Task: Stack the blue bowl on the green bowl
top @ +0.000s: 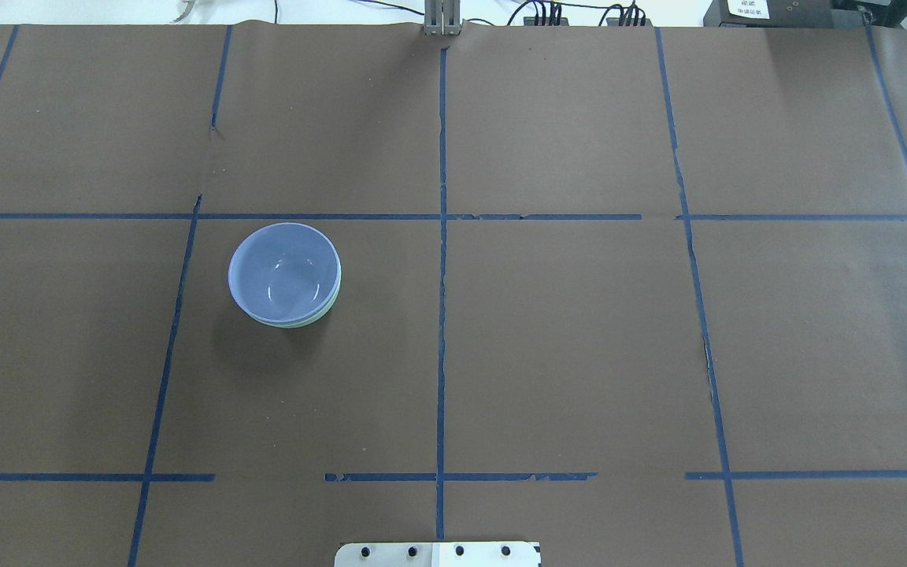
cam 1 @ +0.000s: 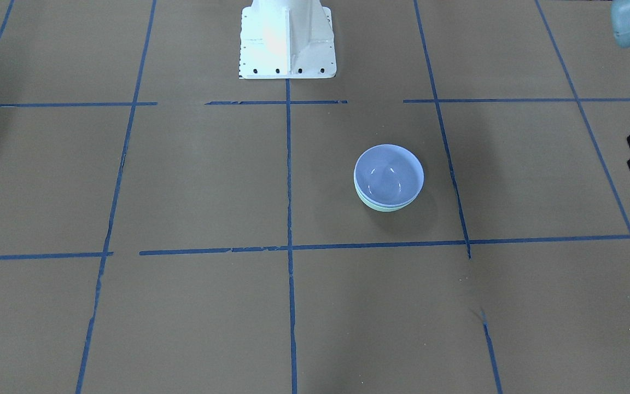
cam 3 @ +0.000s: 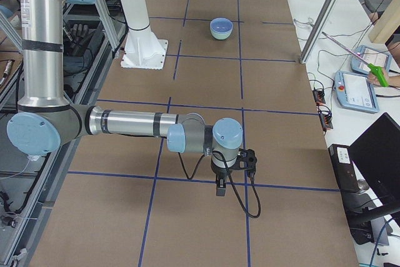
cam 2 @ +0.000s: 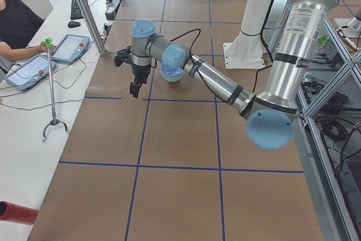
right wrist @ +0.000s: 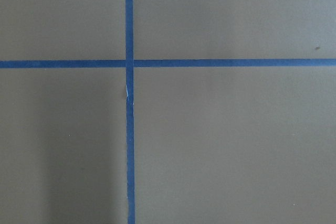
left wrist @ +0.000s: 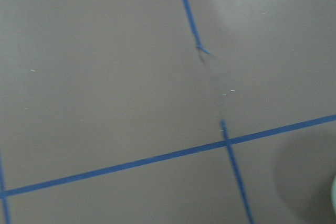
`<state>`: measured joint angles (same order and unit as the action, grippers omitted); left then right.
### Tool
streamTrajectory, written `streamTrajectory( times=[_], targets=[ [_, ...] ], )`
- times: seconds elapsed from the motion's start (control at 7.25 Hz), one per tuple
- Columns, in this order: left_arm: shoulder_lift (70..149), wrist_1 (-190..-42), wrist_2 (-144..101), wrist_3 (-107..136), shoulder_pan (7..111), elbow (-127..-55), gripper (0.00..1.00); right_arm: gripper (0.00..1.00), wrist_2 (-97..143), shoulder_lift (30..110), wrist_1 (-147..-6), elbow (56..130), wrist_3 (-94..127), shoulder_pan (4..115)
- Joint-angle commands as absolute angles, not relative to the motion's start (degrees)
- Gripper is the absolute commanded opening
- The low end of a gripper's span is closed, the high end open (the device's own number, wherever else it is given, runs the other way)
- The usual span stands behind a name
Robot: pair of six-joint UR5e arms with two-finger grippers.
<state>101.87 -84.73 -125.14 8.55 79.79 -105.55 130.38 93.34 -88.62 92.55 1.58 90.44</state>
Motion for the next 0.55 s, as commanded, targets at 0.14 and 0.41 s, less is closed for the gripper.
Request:
streamTrajectory(
  times=[0.14,0.41],
  targets=[
    [95.31,-86.73,-130.99,-3.38,89.46,-97.05,1.00,1.00,130.34,93.34,-88.59,92.55,1.58,90.44],
    [90.46,-89.46,-133.24,-3.43,89.47,-95.45,1.00,1.00,130.34,93.34,-88.59,92.55,1.58,90.44]
  ],
)
